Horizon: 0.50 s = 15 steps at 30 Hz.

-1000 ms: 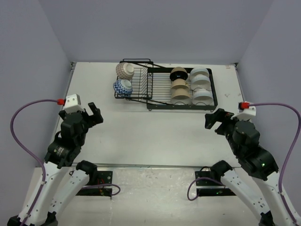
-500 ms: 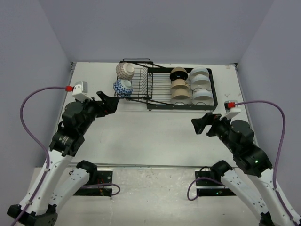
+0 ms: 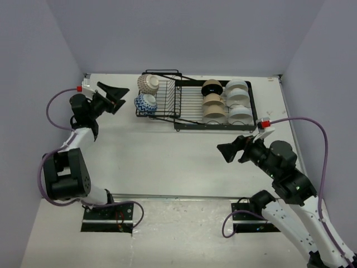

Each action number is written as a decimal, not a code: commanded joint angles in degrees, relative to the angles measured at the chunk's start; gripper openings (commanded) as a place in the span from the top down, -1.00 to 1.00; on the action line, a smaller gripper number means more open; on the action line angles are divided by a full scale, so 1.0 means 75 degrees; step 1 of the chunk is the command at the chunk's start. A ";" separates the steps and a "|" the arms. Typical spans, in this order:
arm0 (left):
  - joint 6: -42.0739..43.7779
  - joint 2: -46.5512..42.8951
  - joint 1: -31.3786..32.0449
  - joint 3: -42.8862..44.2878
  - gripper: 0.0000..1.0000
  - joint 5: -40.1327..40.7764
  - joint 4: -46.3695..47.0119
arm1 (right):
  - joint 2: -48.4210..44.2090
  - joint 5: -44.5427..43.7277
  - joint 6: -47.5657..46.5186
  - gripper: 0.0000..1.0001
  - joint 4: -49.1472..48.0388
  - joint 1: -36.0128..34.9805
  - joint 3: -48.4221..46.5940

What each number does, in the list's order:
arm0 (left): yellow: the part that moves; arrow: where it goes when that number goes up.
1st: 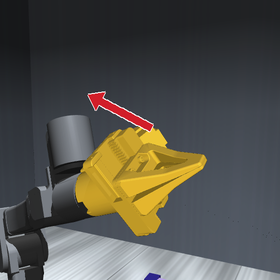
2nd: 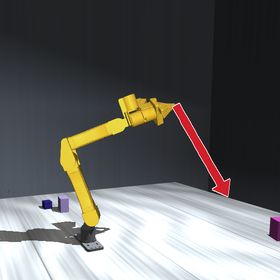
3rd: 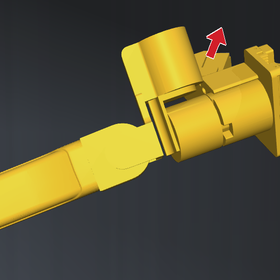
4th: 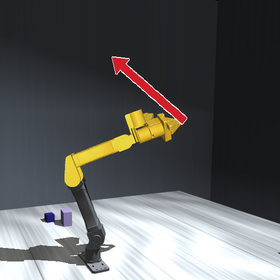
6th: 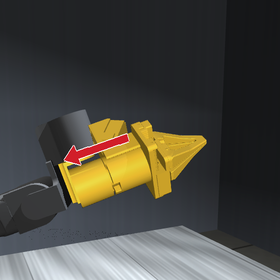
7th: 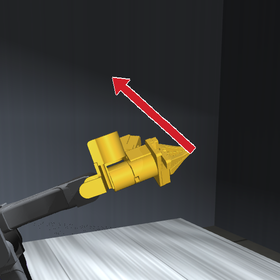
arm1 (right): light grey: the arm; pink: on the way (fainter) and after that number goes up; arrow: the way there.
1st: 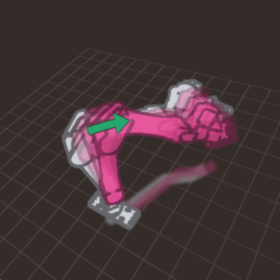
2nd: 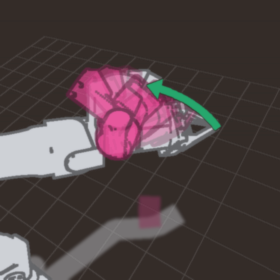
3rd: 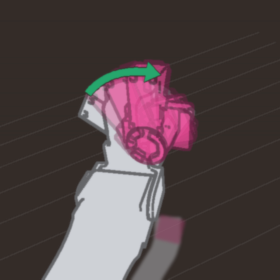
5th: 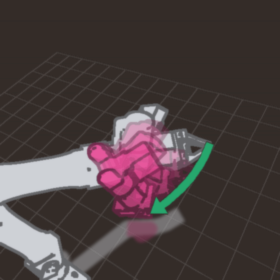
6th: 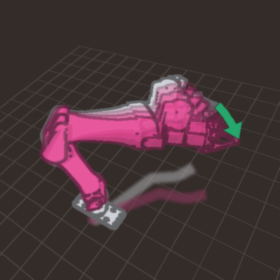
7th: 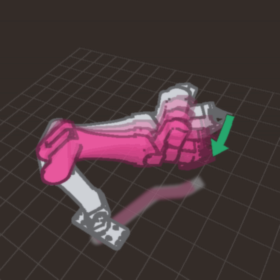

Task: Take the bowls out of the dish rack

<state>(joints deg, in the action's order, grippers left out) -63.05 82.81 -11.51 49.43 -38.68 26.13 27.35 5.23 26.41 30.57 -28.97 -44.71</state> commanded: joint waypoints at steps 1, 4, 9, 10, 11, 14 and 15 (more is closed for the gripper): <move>-0.1319 0.0324 -0.0047 -0.0367 -1.00 -0.1499 0.2830 | 0.0172 0.0472 0.0146 -0.98 -0.0722 -0.0004 0.0253; -0.2521 0.1003 -0.0106 -0.0753 -1.00 -0.1768 0.4732 | 0.0453 0.0882 0.0216 -0.98 -0.0946 -0.0016 0.0266; -0.3652 0.1884 -0.0106 -0.1235 -1.00 -0.1898 0.6171 | 0.0595 0.0966 0.0216 -0.98 -0.1064 -0.0016 0.0231; -0.3652 0.2013 -0.0106 -0.1282 -1.00 -0.1898 0.6172 | 0.0537 0.0931 0.0216 -0.98 -0.1087 -0.0016 0.0219; -0.3641 0.2037 -0.0118 -0.1340 -1.00 -0.1852 0.6137 | 0.0502 0.0919 0.0228 -0.97 -0.1099 -0.0016 0.0231; -0.3524 0.2166 -0.0106 -0.1423 -1.00 -0.1816 0.6020 | 0.0396 0.0896 0.0240 -0.98 -0.1134 -0.0016 0.0254; -0.3524 0.2190 -0.0106 -0.1434 -1.00 -0.1816 0.6055 | 0.0373 0.0884 0.0228 -0.98 -0.1134 -0.0016 0.0254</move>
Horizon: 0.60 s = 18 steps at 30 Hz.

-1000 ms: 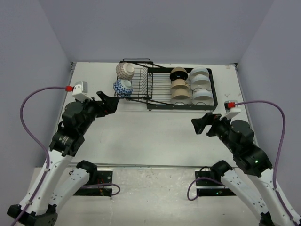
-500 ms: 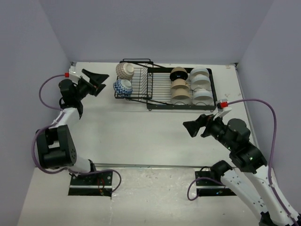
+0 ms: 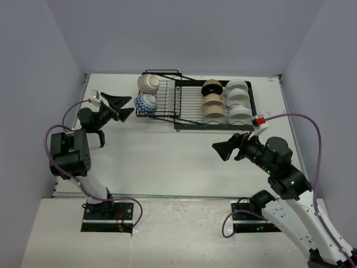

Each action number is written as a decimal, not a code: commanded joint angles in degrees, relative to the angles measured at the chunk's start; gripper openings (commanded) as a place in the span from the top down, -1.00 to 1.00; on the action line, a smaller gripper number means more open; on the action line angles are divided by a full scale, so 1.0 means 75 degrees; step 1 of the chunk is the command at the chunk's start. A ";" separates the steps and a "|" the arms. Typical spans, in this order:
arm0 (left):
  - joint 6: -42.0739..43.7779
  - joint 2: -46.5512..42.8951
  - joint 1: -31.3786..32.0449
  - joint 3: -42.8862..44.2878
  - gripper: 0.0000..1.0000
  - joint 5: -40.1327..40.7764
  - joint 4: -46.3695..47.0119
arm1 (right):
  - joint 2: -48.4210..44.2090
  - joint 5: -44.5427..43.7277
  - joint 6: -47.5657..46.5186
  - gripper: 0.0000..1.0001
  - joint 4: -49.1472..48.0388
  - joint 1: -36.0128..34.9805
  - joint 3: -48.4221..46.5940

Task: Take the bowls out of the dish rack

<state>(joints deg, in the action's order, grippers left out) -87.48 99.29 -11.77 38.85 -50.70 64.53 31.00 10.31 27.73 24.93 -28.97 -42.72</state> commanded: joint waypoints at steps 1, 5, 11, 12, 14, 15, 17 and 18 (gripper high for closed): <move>-0.0300 0.0085 -0.0071 -0.0024 -1.00 -0.0201 0.1016 | -0.0126 0.0196 0.0053 -0.98 -0.0348 -0.0004 -0.0023; -0.0464 0.0320 -0.0071 0.0023 -1.00 -0.0318 0.1310 | -0.0161 0.0044 0.0006 -0.98 -0.0148 -0.0016 -0.0116; -0.0908 0.0800 -0.0071 0.0058 -1.00 -0.0412 0.2056 | -0.0243 -0.0038 -0.0064 -0.98 -0.0089 -0.0016 -0.0234; -0.1037 0.0963 -0.0071 0.0070 -1.00 -0.0424 0.2257 | -0.0243 -0.0038 -0.0076 -0.98 0.0003 -0.0004 -0.0315; -0.1331 0.1105 -0.0071 0.0082 -1.00 -0.0424 0.2679 | -0.0243 -0.0085 -0.0099 -0.98 0.0051 -0.0016 -0.0374; -0.1378 0.1199 -0.0060 0.0128 -1.00 -0.0447 0.2750 | -0.0243 -0.0085 -0.0099 -0.98 0.0063 -0.0016 -0.0409; -0.1414 0.1246 -0.0048 0.0164 -1.00 -0.0447 0.2810 | -0.0267 -0.0038 -0.0099 -0.98 0.0063 -0.0016 -0.0410; -0.1402 0.1258 -0.0048 0.0198 -1.00 -0.0471 0.2810 | -0.0243 -0.0038 -0.0099 -0.98 0.0051 -0.0016 -0.0421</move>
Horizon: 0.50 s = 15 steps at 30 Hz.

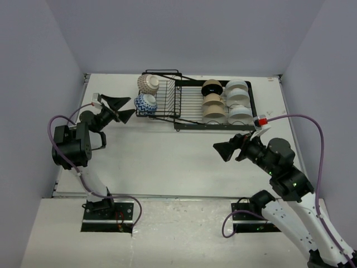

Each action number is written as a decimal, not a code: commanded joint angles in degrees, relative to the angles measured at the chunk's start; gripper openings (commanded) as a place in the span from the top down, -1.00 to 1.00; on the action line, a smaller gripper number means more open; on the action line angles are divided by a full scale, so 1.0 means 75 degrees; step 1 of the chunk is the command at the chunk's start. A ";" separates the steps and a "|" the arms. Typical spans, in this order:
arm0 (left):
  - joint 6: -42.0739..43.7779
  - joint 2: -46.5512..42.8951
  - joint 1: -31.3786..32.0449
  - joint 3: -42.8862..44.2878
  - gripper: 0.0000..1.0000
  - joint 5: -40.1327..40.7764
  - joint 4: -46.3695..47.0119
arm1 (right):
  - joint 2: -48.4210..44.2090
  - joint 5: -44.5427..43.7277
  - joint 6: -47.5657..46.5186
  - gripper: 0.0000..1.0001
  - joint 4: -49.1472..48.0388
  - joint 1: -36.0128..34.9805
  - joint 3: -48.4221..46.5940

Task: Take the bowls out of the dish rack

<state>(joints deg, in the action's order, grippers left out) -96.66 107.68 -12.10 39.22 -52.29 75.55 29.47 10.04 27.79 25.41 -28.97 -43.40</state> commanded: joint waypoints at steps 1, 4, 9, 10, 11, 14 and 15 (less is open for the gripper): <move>-0.0155 0.0139 0.0007 0.0161 -1.00 -0.0258 0.1341 | -0.0039 0.0020 -0.0096 -0.98 -0.0013 -0.0016 -0.0331; -0.0166 0.0151 0.0019 0.0231 -1.00 -0.0258 0.1341 | 0.0019 0.0020 -0.0073 -0.98 -0.0025 -0.0016 -0.0331; -0.0272 0.0233 0.0054 0.0348 -1.00 -0.0293 0.1434 | 0.0054 -0.0096 -0.0026 -0.98 -0.0001 -0.0016 -0.0354; -0.0283 0.0233 0.0066 0.0372 -1.00 -0.0293 0.1458 | 0.0066 -0.0132 -0.0003 -0.98 0.0022 -0.0016 -0.0366; -0.0284 0.0221 0.0078 0.0407 -1.00 -0.0293 0.1458 | 0.0066 -0.0167 -0.0002 -0.98 0.0022 -0.0016 -0.0366; -0.0295 0.0256 0.0218 0.0512 -1.00 -0.0293 0.1470 | 0.0125 -0.0179 0.0009 -0.98 0.0057 -0.0016 -0.0378; -0.0307 0.0279 0.0242 0.0536 -1.00 -0.0282 0.1481 | 0.0136 -0.0167 0.0009 -0.98 0.0046 -0.0016 -0.0366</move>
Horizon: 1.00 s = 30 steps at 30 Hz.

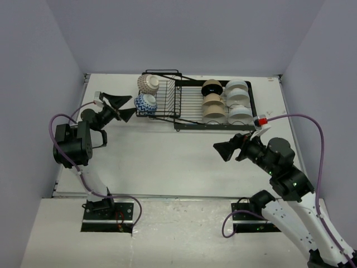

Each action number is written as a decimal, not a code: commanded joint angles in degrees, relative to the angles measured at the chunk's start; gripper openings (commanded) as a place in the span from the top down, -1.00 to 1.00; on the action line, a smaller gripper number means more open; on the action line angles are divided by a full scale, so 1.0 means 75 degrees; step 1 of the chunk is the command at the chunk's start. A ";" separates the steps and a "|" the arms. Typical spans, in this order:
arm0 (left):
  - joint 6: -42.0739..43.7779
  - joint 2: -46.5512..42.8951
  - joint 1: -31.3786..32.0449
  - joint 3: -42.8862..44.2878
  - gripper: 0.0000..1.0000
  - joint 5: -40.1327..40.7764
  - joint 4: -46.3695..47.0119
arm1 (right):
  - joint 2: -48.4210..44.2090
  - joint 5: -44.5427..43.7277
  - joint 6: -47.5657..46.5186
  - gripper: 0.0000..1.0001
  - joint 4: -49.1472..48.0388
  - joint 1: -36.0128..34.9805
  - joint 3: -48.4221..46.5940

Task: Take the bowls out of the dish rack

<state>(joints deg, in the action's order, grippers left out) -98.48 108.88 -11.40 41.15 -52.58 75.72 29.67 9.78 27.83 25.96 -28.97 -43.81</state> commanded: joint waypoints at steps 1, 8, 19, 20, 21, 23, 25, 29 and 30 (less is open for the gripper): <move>-0.0123 0.0143 0.0183 0.0303 -1.00 -0.0244 0.1539 | 0.0122 -0.0121 0.0004 -0.98 -0.0015 -0.0016 -0.0322; -0.0767 0.0447 0.0313 0.0432 -1.00 -0.0173 0.2430 | 0.0146 -0.0062 -0.0043 -0.98 0.0043 -0.0016 -0.0346; -0.1284 0.0776 0.0430 0.0713 -0.89 -0.0021 0.3333 | 0.0204 0.0489 -0.0242 -0.98 0.0078 -0.0016 -0.0404; -0.1295 0.0706 0.0430 0.0725 -0.88 -0.0009 0.3368 | 0.0204 0.0489 -0.0254 -0.97 0.0113 -0.0004 -0.0428; -0.1249 0.0659 0.0430 0.0725 -0.88 -0.0021 0.3380 | 0.0204 0.0489 -0.0266 -0.98 0.0137 -0.0004 -0.0451; -0.1156 0.0484 0.0430 0.0783 -0.88 -0.0021 0.3345 | 0.0216 0.0501 -0.0289 -0.98 0.0172 -0.0016 -0.0498; -0.0828 0.0285 0.0430 0.0818 -0.88 -0.0056 0.3077 | 0.0193 0.0512 -0.0301 -0.98 0.0184 -0.0016 -0.0498; -0.0032 -0.0231 0.0430 0.0830 -0.89 -0.0091 0.2245 | 0.0181 0.0501 -0.0324 -0.98 0.0207 -0.0016 -0.0475; 0.0330 -0.0337 0.0430 0.0796 -0.89 -0.0091 0.1861 | 0.0181 0.0501 -0.0325 -0.97 0.0207 -0.0016 -0.0475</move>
<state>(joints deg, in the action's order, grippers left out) -103.44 111.33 -9.30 45.47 -52.90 76.09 30.74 12.08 26.59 26.65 -28.97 -45.21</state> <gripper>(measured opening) 0.941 0.987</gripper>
